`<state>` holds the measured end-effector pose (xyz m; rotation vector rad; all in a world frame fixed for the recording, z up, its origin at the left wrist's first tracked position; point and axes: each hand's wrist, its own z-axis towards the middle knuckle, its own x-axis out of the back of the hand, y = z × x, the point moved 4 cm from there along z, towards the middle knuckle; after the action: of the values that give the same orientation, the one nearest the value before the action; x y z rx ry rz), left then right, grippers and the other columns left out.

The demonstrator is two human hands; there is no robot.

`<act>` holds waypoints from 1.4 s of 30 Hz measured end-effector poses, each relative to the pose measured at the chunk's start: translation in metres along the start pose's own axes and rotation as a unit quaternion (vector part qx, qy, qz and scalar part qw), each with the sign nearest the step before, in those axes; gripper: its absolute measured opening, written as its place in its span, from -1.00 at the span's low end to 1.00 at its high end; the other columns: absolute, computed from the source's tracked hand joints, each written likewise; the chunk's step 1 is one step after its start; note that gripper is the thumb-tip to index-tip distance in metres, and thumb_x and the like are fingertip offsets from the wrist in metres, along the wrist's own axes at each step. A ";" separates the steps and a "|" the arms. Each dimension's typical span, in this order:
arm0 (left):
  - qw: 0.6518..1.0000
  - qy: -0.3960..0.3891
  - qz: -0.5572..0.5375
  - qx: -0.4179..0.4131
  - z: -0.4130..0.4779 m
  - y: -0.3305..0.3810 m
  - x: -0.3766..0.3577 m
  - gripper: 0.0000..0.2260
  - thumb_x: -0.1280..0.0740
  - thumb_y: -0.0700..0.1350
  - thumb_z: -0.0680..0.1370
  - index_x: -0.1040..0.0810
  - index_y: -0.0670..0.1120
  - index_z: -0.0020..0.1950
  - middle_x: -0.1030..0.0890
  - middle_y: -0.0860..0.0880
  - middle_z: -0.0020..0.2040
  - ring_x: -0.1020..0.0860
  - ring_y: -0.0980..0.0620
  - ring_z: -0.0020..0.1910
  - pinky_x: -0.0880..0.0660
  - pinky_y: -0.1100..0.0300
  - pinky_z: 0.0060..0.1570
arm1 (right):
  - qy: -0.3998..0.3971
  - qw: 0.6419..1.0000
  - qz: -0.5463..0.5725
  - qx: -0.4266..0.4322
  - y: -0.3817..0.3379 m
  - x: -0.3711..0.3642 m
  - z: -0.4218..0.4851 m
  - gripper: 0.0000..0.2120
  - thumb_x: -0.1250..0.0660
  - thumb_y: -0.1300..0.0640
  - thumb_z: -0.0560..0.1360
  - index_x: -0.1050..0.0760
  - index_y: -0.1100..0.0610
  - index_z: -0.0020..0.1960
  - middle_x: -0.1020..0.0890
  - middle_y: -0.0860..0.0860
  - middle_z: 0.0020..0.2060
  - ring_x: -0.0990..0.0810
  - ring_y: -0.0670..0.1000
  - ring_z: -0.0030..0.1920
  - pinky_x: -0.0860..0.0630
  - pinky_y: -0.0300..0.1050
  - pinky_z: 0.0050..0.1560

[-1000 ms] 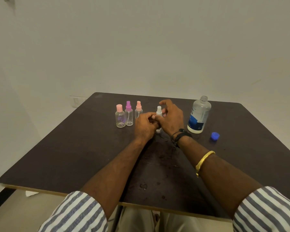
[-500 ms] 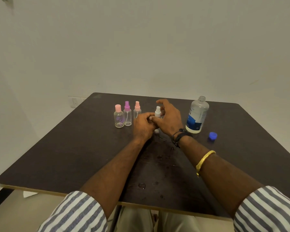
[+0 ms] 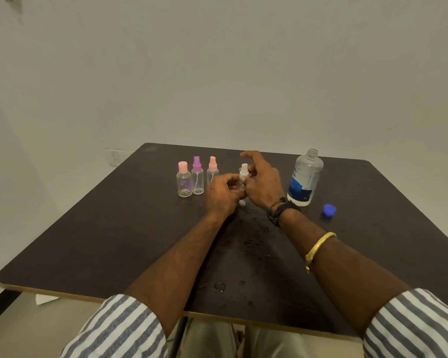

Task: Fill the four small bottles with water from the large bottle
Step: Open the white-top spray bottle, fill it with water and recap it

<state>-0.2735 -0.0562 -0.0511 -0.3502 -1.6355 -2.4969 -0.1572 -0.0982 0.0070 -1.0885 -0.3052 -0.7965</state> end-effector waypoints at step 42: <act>0.999 -0.007 0.000 0.042 -0.004 0.007 0.002 -0.64 -0.62 -0.19 0.39 -0.69 -0.13 0.16 -0.73 0.00 -0.05 -0.71 0.08 -0.09 -0.68 0.19 -0.12 | 0.121 0.990 0.052 0.054 -0.021 0.047 0.019 -0.59 -0.25 0.35 0.57 -0.42 0.03 0.35 -0.66 0.04 0.09 -0.64 -0.01 0.06 -0.57 -0.21 0.01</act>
<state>-0.2744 -0.0627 -0.0458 -0.3578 -1.7387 -2.4215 -0.1365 -0.1061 0.0569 -0.8891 -0.0843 -0.7993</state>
